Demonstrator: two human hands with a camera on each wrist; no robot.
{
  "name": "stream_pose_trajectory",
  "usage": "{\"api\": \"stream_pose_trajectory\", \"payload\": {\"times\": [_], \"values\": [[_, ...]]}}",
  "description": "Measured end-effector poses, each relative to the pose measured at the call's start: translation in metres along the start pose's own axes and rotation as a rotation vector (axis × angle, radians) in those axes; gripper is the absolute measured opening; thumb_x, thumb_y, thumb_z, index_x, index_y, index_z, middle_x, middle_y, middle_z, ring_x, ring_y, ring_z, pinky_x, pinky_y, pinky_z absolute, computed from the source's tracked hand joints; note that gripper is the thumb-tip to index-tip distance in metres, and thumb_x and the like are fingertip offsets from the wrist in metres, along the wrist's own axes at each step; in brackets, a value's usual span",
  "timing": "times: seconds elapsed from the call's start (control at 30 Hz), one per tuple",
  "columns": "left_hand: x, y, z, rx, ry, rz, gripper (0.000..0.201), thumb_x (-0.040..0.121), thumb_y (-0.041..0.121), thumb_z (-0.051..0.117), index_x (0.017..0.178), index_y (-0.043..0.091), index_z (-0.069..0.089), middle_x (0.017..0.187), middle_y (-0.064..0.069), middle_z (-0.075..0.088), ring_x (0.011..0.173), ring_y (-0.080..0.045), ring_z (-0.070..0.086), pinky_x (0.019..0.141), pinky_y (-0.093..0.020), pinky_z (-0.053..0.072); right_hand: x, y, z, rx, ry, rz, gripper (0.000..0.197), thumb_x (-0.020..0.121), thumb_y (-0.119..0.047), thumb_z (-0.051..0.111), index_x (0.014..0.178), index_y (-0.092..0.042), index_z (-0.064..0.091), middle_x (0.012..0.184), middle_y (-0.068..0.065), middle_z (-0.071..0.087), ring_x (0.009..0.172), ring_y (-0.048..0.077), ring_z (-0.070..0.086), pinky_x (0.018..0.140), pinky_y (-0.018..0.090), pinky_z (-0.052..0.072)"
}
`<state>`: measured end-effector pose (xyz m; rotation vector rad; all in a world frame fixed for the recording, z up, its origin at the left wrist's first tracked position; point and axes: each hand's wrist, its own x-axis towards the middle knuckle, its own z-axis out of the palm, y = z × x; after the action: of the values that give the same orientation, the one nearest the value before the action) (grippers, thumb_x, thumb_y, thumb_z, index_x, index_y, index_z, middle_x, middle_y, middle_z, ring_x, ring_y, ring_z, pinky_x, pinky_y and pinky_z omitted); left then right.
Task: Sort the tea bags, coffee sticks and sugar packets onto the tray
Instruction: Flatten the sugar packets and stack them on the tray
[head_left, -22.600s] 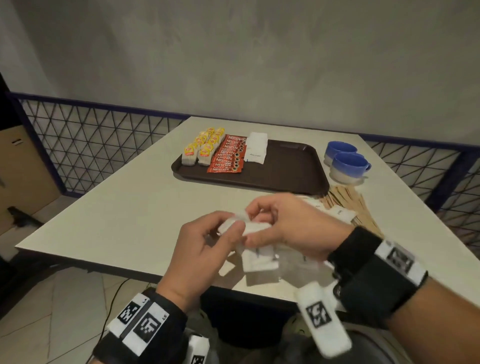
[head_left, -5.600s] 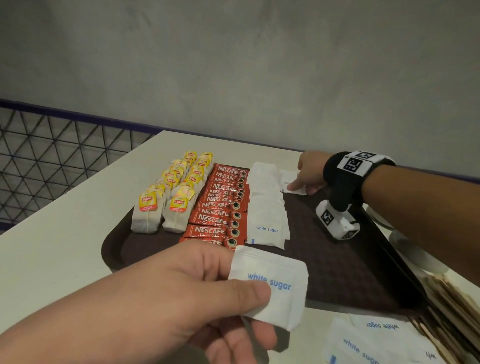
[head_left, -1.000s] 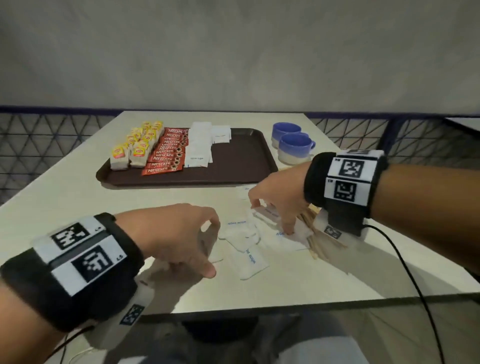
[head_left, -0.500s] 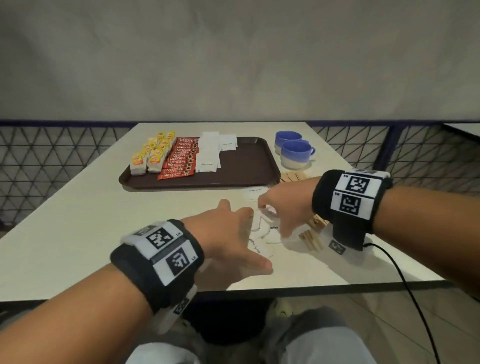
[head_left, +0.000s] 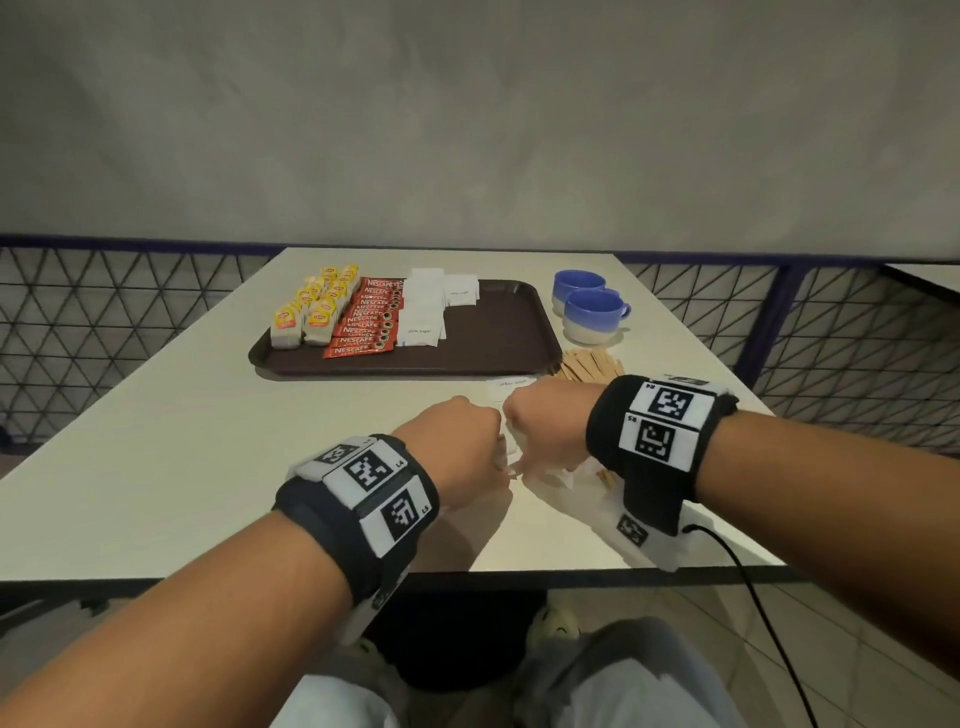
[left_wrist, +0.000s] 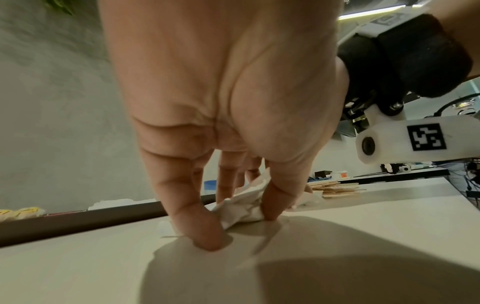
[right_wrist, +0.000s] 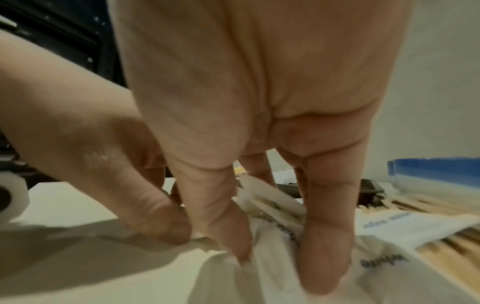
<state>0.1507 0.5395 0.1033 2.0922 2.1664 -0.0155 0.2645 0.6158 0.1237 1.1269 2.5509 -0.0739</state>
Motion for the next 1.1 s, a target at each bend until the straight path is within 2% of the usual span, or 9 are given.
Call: {"api": "stream_pose_trajectory", "payload": {"times": [0.23, 0.33, 0.47, 0.6, 0.67, 0.77, 0.87, 1.0, 1.1], "values": [[0.000, -0.002, -0.011, -0.333, -0.008, -0.082, 0.009, 0.099, 0.021, 0.055, 0.098, 0.013, 0.051, 0.105, -0.011, 0.065, 0.092, -0.026, 0.059, 0.072, -0.030, 0.041, -0.002, -0.001, -0.007, 0.780, -0.006, 0.096, 0.014, 0.091, -0.009, 0.064, 0.098, 0.003, 0.067, 0.087, 0.016, 0.076, 0.078, 0.025, 0.078, 0.079, 0.035, 0.063], [-0.002, -0.007, -0.010, -0.638, -0.074, -0.107, 0.013, 0.089, 0.016, 0.067, 0.098, 0.008, 0.062, 0.094, -0.015, 0.070, 0.088, -0.032, 0.067, 0.070, -0.036, 0.051, -0.009, -0.002, -0.009, 1.135, -0.054, 0.088, 0.004, 0.089, 0.003, 0.061, 0.090, 0.004, 0.065, 0.090, 0.016, 0.057, 0.074, 0.024, 0.069, 0.067, 0.030, 0.062], [-0.005, -0.010, -0.011, -0.910, -0.067, -0.065, 0.013, 0.080, 0.013, 0.079, 0.084, 0.010, 0.066, 0.075, -0.012, 0.062, 0.068, -0.026, 0.058, 0.069, -0.044, 0.055, -0.016, -0.003, -0.014, 1.446, -0.071, 0.083, 0.016, 0.078, 0.013, 0.044, 0.077, -0.001, 0.053, 0.086, 0.015, 0.048, 0.068, 0.023, 0.055, 0.057, 0.026, 0.053], [-0.004, -0.019, -0.013, -1.047, -0.019, -0.082, 0.027, 0.086, 0.019, 0.078, 0.109, 0.015, 0.066, 0.090, -0.007, 0.066, 0.075, -0.018, 0.061, 0.064, -0.031, 0.054, -0.017, -0.003, -0.013, 1.782, -0.003, 0.023, 0.029, 0.077, 0.013, 0.038, 0.096, 0.003, 0.059, 0.099, 0.015, 0.061, 0.074, 0.022, 0.065, 0.057, 0.028, 0.058], [-0.002, -0.023, -0.015, -1.117, -0.077, -0.103, 0.033, 0.088, 0.026, 0.078, 0.117, 0.018, 0.063, 0.094, -0.004, 0.067, 0.078, -0.018, 0.060, 0.064, -0.030, 0.056, -0.016, -0.007, -0.012, 1.721, 0.032, -0.024, 0.031, 0.089, 0.012, 0.042, 0.104, 0.009, 0.069, 0.101, 0.017, 0.075, 0.080, 0.025, 0.076, 0.070, 0.033, 0.063], [-0.005, -0.024, -0.020, -1.203, -0.129, -0.099, 0.009, 0.100, 0.010, 0.061, 0.105, 0.015, 0.066, 0.088, -0.007, 0.066, 0.078, -0.022, 0.058, 0.074, -0.035, 0.059, -0.011, -0.015, -0.006, 1.446, 0.170, -0.017, 0.022, 0.100, 0.001, 0.053, 0.107, 0.002, 0.074, 0.098, 0.024, 0.076, 0.087, 0.035, 0.077, 0.083, 0.044, 0.063], [-0.005, -0.030, -0.021, -1.236, -0.096, -0.086, 0.018, 0.100, 0.004, 0.055, 0.110, 0.011, 0.069, 0.092, -0.013, 0.071, 0.080, -0.022, 0.065, 0.076, -0.035, 0.060, -0.005, -0.018, -0.005, 1.225, 0.276, 0.019, 0.019, 0.101, -0.013, 0.059, 0.108, 0.002, 0.067, 0.093, 0.026, 0.074, 0.071, 0.032, 0.076, 0.075, 0.049, 0.064], [-0.001, -0.051, -0.034, -1.459, -0.033, -0.136, 0.026, 0.103, 0.008, 0.056, 0.126, 0.016, 0.066, 0.121, -0.022, 0.072, 0.089, -0.029, 0.067, 0.070, -0.033, 0.059, 0.009, -0.010, -0.022, 1.069, 0.378, 0.017, 0.039, 0.092, -0.037, 0.071, 0.107, -0.002, 0.060, 0.092, 0.014, 0.068, 0.067, 0.022, 0.067, 0.056, 0.032, 0.059], [0.006, -0.071, -0.043, -1.529, -0.021, -0.114, 0.030, 0.102, 0.008, 0.060, 0.131, 0.012, 0.060, 0.128, -0.026, 0.068, 0.088, -0.030, 0.069, 0.069, -0.031, 0.059, 0.020, -0.001, -0.038, 0.953, 0.433, -0.051, 0.039, 0.090, -0.040, 0.074, 0.109, -0.008, 0.061, 0.092, 0.005, 0.064, 0.072, 0.015, 0.060, 0.058, 0.025, 0.051]]}}
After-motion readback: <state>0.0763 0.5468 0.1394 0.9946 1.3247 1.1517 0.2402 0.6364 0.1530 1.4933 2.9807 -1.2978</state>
